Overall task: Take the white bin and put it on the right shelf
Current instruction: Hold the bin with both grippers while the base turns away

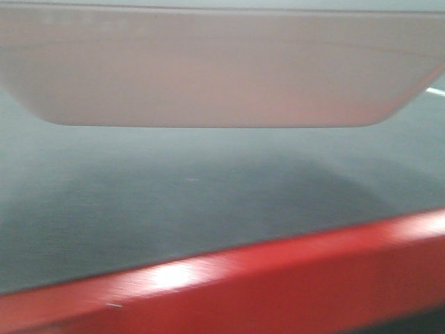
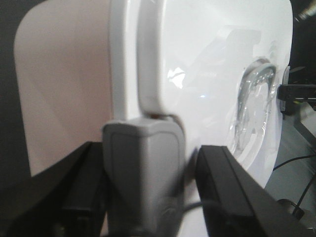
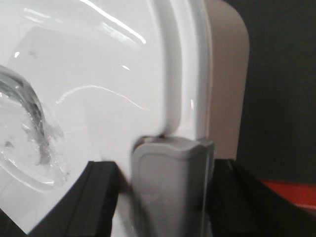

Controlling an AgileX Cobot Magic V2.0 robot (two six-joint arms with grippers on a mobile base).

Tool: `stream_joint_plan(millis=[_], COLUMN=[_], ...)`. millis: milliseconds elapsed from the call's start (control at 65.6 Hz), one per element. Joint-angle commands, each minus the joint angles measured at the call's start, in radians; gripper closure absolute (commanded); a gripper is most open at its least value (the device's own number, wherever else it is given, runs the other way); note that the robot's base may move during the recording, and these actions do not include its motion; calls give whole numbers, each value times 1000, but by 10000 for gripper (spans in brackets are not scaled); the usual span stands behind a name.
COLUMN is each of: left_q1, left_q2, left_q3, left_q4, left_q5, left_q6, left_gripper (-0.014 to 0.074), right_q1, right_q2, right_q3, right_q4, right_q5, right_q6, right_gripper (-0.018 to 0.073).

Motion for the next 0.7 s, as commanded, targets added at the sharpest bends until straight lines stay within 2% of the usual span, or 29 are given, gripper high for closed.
stream_joint_plan(millis=[0,686], left_q1=[-14,-14], left_q2=[-19,-19], left_q3=[-38,-38], left_q4=[-212,-212], left_q5=[154,154], left_q6=[10,10], left_gripper=[348,348], right_q1=[10,10], right_q2=[-12,-12], right_q3=[-37,-37], right_q4=[162,162], right_q5=[111,111], right_q6=[-9,-9], right_gripper=[132,132])
